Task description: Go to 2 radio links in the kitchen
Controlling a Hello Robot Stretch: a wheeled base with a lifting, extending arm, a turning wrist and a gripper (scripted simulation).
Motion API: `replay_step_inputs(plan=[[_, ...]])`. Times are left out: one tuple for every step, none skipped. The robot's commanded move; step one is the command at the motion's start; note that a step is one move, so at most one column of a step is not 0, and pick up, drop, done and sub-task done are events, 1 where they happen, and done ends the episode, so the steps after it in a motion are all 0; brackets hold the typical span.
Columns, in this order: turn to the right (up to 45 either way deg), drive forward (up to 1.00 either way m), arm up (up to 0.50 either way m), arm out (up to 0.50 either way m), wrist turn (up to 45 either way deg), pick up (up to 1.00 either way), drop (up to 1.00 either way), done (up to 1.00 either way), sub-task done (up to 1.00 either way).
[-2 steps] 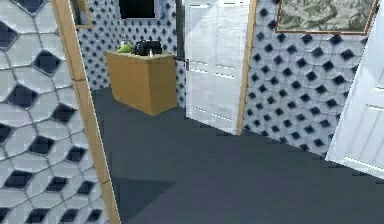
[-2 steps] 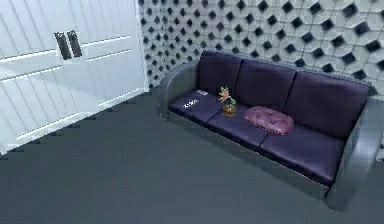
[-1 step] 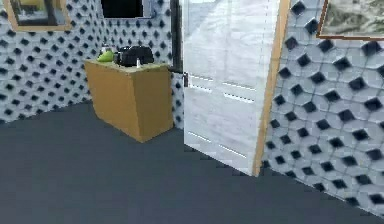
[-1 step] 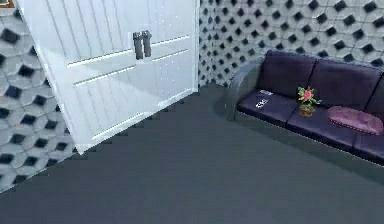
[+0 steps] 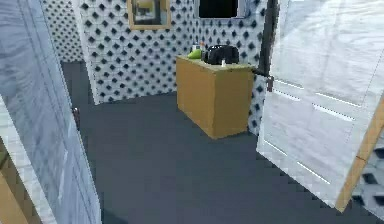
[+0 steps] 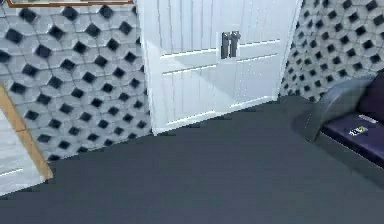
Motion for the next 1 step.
replay_step_inputs(plan=[[0.0,1.0,0.0,0.0,0.0,0.0,0.0,0.0,0.0]])
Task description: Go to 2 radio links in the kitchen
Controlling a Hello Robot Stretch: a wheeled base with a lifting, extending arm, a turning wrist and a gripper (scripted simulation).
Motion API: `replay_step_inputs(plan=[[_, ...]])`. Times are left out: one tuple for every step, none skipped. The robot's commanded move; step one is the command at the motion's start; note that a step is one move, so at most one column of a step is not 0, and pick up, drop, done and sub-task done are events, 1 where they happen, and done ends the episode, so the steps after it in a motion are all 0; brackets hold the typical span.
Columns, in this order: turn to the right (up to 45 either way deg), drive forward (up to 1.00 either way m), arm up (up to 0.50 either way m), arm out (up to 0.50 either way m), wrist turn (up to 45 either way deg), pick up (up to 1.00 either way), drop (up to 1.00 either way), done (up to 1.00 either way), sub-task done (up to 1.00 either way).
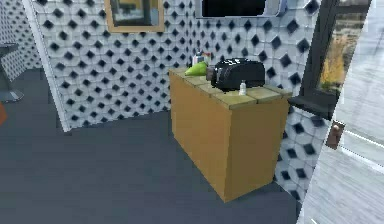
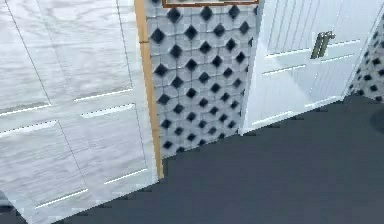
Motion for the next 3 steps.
replay_step_inputs(plan=[[-6.0,0.0,0.0,0.0,0.0,0.0,0.0,0.0,0.0],[0.0,0.25,0.0,0.0,0.0,0.0,0.0,0.0,0.0],[-12.0,0.0,0.0,0.0,0.0,0.0,0.0,0.0,0.0]])
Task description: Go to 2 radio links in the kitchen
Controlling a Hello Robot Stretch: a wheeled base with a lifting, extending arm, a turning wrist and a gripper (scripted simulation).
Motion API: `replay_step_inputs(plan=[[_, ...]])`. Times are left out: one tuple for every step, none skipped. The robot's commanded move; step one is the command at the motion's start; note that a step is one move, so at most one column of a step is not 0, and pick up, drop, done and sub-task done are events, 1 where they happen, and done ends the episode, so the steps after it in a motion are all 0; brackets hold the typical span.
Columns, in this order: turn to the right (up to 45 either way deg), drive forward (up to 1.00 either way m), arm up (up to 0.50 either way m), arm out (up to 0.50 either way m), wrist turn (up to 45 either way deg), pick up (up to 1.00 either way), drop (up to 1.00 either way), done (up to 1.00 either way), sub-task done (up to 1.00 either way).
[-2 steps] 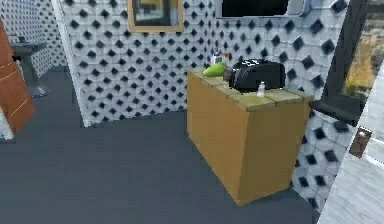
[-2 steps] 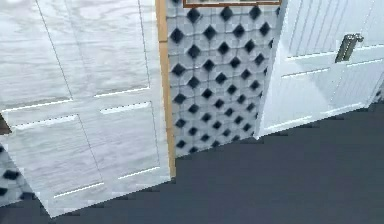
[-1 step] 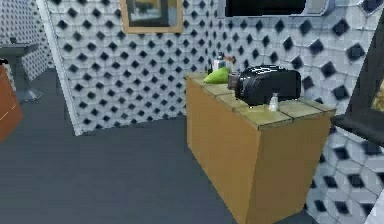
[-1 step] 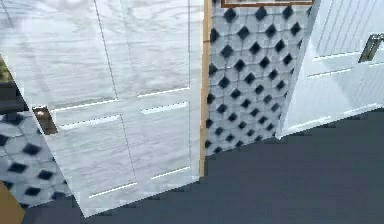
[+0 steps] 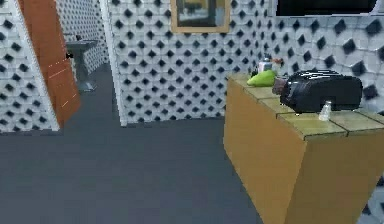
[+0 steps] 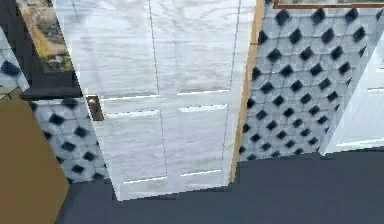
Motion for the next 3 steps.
replay_step_inputs(plan=[[0.0,1.0,0.0,0.0,0.0,0.0,0.0,0.0,0.0],[-15.0,0.0,0.0,0.0,0.0,0.0,0.0,0.0,0.0],[0.0,0.15,0.0,0.0,0.0,0.0,0.0,0.0,0.0]])
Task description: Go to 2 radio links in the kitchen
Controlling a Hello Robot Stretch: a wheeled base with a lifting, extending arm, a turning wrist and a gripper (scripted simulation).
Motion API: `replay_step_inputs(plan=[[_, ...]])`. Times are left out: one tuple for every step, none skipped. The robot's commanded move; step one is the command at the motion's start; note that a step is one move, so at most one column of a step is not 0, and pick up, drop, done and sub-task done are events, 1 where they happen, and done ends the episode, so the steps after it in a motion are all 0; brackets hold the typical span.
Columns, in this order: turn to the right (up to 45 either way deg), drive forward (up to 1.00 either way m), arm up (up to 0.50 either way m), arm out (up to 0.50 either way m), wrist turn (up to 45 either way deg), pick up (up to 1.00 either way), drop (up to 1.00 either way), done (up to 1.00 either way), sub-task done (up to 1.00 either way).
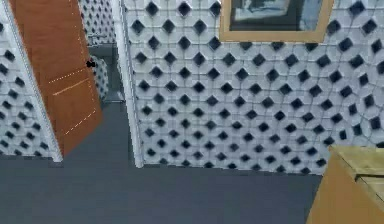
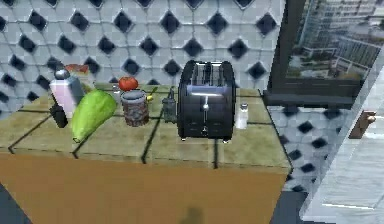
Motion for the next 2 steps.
replay_step_inputs(plan=[[45.0,0.0,0.0,0.0,0.0,0.0,0.0,0.0,0.0],[42.0,0.0,0.0,0.0,0.0,0.0,0.0,0.0,0.0]])
